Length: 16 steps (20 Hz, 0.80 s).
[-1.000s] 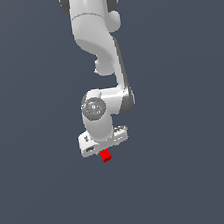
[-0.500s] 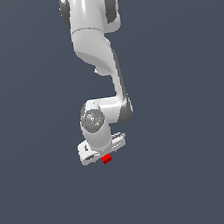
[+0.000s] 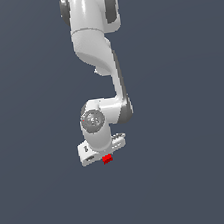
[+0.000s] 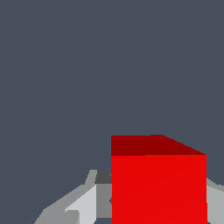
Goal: Pick up the red cube and move it to a goal position.
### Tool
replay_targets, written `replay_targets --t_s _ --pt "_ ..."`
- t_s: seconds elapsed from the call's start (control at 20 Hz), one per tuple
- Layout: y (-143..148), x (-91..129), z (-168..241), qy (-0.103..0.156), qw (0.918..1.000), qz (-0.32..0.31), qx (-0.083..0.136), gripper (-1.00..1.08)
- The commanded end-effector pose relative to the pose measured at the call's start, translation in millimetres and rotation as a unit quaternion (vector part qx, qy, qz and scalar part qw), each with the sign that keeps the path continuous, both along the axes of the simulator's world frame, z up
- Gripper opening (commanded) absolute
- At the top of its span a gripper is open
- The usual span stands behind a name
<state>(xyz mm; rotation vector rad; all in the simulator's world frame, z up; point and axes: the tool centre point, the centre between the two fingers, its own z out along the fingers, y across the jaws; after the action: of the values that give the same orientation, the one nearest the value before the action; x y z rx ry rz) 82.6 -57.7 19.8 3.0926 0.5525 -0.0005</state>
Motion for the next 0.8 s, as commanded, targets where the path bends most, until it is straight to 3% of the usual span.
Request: replay_targets --t_s 0.0,0.75 --pt "0.1 0.1 0.2 0.0 1.0 0.0 0.0 -1.0" --pt "3.5 -8.6 19.9 0.0 1.0 0.0 0.0 -1.0"
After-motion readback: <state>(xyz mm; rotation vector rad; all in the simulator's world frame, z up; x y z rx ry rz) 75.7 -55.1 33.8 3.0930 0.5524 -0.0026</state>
